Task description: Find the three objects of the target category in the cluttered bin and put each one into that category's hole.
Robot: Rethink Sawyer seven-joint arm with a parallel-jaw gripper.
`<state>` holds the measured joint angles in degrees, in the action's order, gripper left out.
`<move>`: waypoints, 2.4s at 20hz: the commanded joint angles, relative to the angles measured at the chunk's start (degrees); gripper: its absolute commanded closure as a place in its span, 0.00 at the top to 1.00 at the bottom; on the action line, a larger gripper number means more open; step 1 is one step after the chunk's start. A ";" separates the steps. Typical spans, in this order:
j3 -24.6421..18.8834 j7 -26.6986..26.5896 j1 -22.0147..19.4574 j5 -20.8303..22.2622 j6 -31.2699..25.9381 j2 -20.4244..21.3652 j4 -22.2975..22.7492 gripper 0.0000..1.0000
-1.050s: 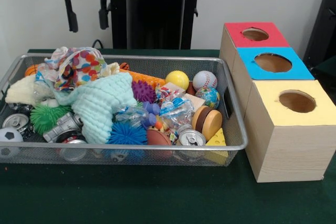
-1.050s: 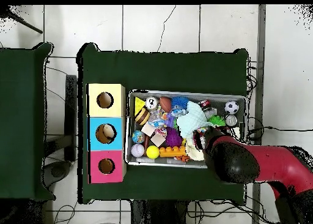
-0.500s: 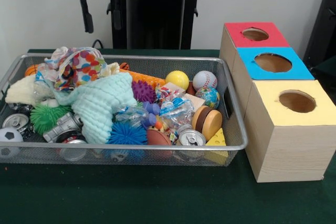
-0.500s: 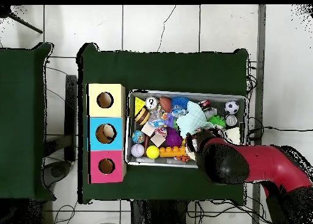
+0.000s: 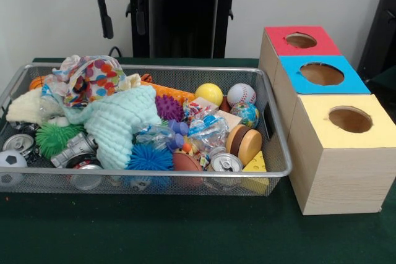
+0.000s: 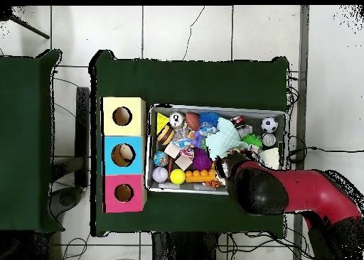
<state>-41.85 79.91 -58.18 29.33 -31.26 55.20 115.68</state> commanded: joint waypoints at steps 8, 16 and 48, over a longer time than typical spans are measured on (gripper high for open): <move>5.43 10.44 12.76 -2.04 2.42 -9.01 -13.15 1.00; 8.35 7.42 16.89 -1.66 1.20 -15.56 -23.38 1.00; 10.51 4.78 17.20 3.45 2.03 -20.48 -22.87 1.00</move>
<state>-35.01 79.91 -42.37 30.81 -30.01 36.32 91.78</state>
